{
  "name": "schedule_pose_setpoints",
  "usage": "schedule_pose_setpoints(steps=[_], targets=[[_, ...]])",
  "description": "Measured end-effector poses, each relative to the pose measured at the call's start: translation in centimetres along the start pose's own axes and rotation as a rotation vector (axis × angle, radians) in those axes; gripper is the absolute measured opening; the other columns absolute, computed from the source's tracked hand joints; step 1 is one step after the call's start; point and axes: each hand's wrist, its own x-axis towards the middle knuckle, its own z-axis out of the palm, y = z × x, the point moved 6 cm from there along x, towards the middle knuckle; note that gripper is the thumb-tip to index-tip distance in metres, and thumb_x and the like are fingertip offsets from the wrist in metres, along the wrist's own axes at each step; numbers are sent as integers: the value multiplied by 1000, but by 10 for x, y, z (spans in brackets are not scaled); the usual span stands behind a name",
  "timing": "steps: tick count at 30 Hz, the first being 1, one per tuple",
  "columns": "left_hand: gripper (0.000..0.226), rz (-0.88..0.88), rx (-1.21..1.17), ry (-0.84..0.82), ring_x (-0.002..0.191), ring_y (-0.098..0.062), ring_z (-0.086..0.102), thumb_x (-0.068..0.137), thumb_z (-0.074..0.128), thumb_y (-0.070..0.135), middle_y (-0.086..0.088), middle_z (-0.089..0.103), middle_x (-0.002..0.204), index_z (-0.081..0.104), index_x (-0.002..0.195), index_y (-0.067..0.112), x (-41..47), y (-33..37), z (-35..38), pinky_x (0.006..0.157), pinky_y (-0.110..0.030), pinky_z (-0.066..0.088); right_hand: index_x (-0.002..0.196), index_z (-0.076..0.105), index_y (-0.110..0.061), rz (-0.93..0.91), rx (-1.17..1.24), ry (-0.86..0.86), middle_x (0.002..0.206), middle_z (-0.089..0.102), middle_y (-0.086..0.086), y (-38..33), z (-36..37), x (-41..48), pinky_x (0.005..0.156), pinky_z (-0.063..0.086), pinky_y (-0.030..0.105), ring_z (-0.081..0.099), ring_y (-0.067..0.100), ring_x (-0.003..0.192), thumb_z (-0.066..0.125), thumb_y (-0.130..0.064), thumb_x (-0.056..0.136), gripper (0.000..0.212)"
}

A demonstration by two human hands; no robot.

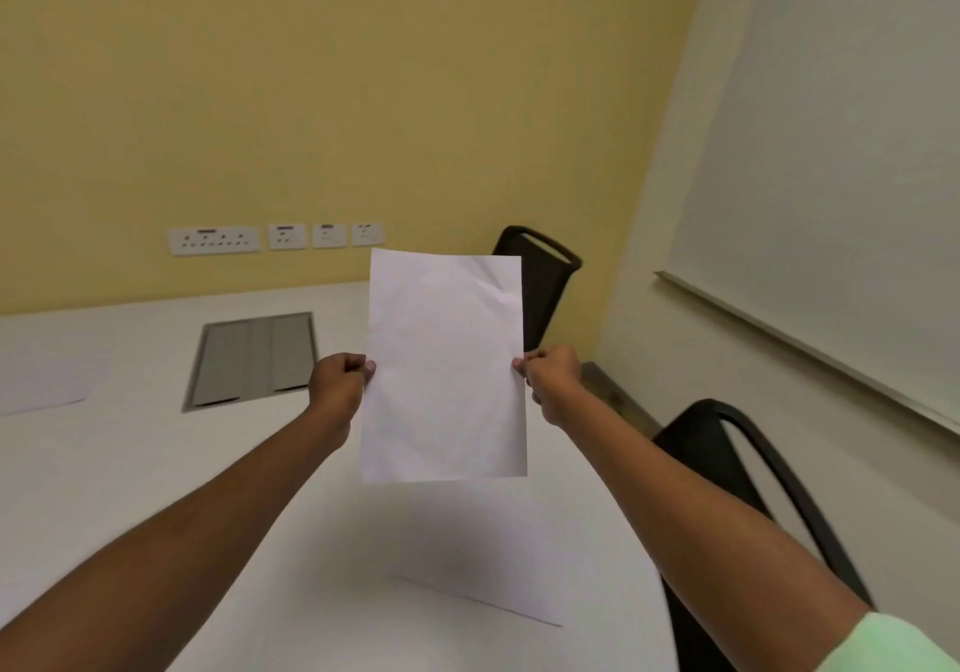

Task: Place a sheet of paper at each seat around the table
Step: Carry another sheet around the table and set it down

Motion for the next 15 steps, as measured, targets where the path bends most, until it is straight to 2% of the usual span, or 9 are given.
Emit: schedule_pose_setpoints(steps=[3,7,12,15], targets=[[6,61,-18,-65,90,-24,59,91,59,6,-10,65,99,64,92,8,-38,36,49,80,-29,43,66,50,-6,12,78,58,70,49,7,-6,-75,-6,44,31,25,35,17,50,65,2,86,27],[6,123,-30,-128,88,-23,58,91,59,7,-9,65,98,64,92,7,-99,75,113,79,-30,43,81,56,-2,-20,115,122,78,54,12,-7,-176,-27,45,36,26,43,19,56,65,1,87,11],[15,163,-45,-188,89,-22,59,91,59,10,-10,67,103,67,102,3,-182,103,191,79,-30,45,79,61,0,-54,75,228,76,59,13,9,-301,-57,46,39,26,50,21,54,68,-2,86,10],[14,188,-50,-226,90,-22,60,91,60,11,-11,67,106,67,101,5,-229,114,237,77,-30,47,75,59,-3,-62,80,270,77,59,13,21,-367,-71,45,38,26,50,21,55,68,-2,85,14]])
